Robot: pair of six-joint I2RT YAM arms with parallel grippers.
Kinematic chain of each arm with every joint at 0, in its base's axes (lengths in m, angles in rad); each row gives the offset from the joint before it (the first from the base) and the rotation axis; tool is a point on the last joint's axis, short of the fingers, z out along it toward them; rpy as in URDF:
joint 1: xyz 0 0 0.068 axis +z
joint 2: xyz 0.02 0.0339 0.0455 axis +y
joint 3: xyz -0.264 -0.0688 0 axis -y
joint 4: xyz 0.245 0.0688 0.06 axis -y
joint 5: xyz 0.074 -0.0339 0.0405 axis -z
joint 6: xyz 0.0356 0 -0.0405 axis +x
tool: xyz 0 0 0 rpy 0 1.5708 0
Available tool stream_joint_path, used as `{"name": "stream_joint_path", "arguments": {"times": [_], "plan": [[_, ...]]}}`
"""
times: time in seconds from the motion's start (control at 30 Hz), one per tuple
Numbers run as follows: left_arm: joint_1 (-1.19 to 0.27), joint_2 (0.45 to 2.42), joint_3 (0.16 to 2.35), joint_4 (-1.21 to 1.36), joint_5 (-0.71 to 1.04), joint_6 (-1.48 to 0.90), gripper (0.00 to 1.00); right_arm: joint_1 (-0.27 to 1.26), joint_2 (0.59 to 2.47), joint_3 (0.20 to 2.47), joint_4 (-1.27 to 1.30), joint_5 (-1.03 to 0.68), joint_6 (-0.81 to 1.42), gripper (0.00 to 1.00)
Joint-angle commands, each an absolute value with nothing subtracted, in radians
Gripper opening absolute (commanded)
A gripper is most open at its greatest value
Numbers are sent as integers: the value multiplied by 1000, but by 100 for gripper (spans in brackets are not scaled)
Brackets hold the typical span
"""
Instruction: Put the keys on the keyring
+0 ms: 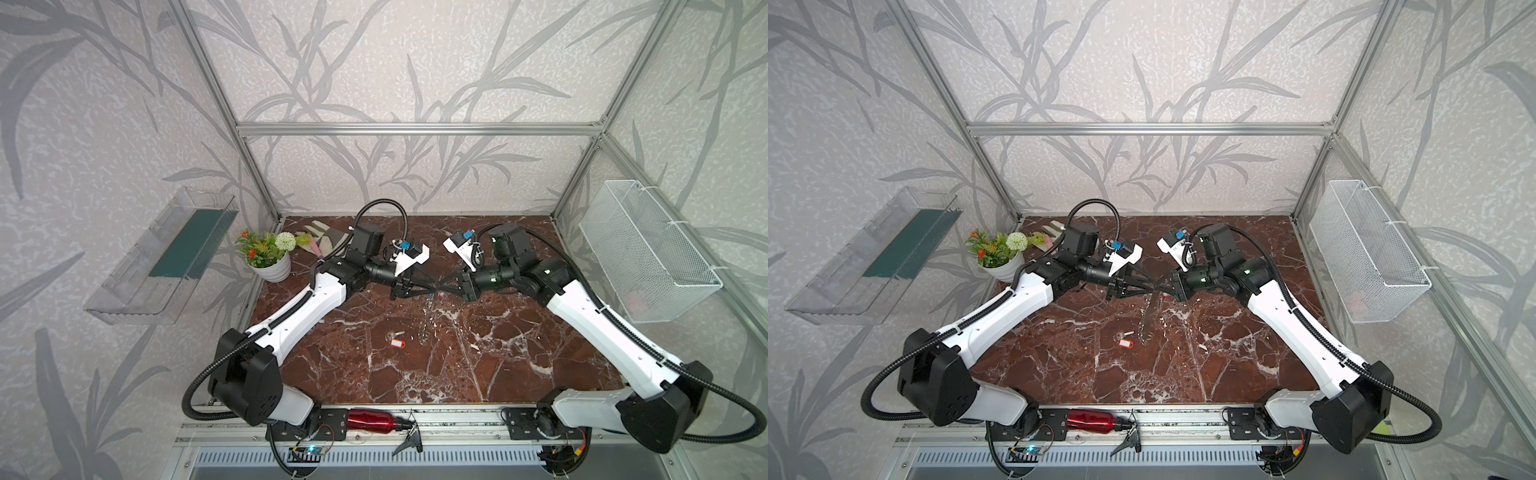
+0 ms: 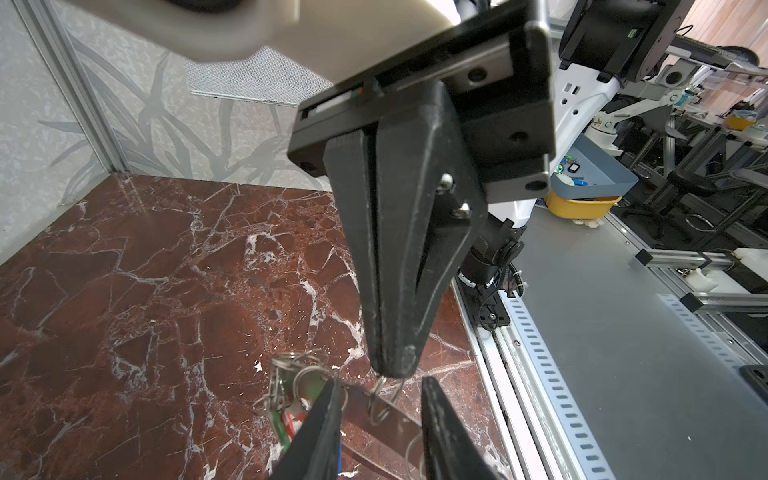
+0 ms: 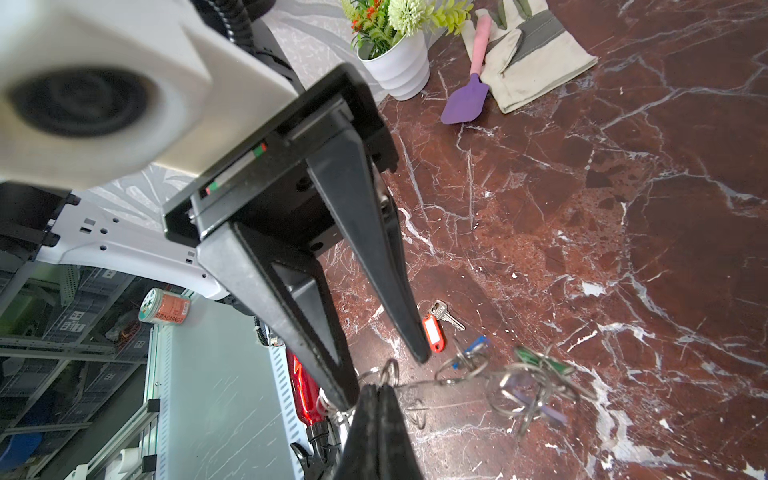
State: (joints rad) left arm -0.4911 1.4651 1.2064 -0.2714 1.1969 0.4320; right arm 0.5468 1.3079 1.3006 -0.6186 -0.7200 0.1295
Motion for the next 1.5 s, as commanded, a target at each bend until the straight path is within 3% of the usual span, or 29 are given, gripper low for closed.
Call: {"name": "stream_joint_path", "arguments": {"times": [0.0, 0.33, 0.5, 0.53, 0.6, 0.67, 0.77, 1.03, 1.47], "plan": [[-498, 1474, 1243, -328, 1232, 495, 31, 547, 1282, 1313, -595, -760, 120, 0], [-502, 1491, 1262, -371, 1231, 511, 18, 547, 1296, 1322, -594, -761, 114, 0], [-505, 1494, 1265, -365, 1239, 498, 0, 547, 1301, 1321, -596, -762, 108, 0], [-506, 1491, 1261, -351, 1245, 485, 0, 547, 1301, 1322, -596, -762, 108, 0], [-505, 1483, 1229, -260, 1263, 408, 0, 545, 1297, 1323, -597, -762, 109, 0], [-505, 1470, 1158, -37, 1271, 242, 0, 532, 1283, 1325, -592, -752, 128, 13], [-504, 1465, 1056, 333, 1267, -22, 0, 482, 1234, 1290, -537, -779, 186, 22], [-501, 1572, 931, 1234, 1208, -678, 0, 432, 1142, 1155, -438, -823, 263, 24], [-527, 1586, 930, 1277, 1196, -713, 0, 368, 1142, 1104, -218, -890, 377, 22]]}}
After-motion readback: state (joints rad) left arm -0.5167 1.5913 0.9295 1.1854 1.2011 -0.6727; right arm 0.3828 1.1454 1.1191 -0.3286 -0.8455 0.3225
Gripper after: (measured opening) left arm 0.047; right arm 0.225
